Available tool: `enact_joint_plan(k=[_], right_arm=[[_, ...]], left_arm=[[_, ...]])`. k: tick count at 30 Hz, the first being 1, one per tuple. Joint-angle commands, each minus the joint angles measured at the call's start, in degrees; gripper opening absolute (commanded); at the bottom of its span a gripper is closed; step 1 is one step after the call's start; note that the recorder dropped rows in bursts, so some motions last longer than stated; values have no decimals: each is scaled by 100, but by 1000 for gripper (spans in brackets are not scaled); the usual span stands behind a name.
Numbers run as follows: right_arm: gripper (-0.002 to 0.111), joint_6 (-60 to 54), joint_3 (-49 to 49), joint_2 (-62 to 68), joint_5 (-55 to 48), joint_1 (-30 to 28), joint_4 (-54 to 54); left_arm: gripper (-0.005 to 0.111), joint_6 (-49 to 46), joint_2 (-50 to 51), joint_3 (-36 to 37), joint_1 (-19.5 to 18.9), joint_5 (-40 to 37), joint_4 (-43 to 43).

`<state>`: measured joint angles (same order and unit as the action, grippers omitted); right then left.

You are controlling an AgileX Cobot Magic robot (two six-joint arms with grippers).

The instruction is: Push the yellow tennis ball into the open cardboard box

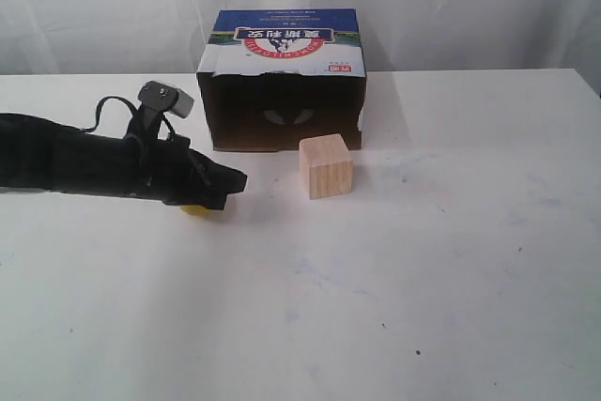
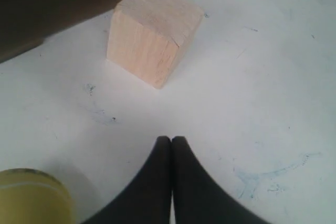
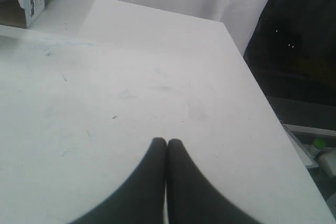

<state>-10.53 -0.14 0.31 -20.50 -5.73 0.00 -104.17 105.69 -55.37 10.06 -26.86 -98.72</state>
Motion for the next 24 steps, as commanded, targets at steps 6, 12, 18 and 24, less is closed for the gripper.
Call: enact_joint_plan(k=[6,12,18,24], right_arm=[[0,38,14,-31,82,6,0],[0,38,14,-31,82,6,0],[0,38,14,-31,82,6,0],[0,38,14,-31,82,6,0]], left_arm=[[0,-84,-339,-35,-23,1086,-123],[0,71,-348,-35,-23,1243,-123],[0,71,-111,-35,-23,1423,-123],[0,71,359,-35,-23,1152,-123]])
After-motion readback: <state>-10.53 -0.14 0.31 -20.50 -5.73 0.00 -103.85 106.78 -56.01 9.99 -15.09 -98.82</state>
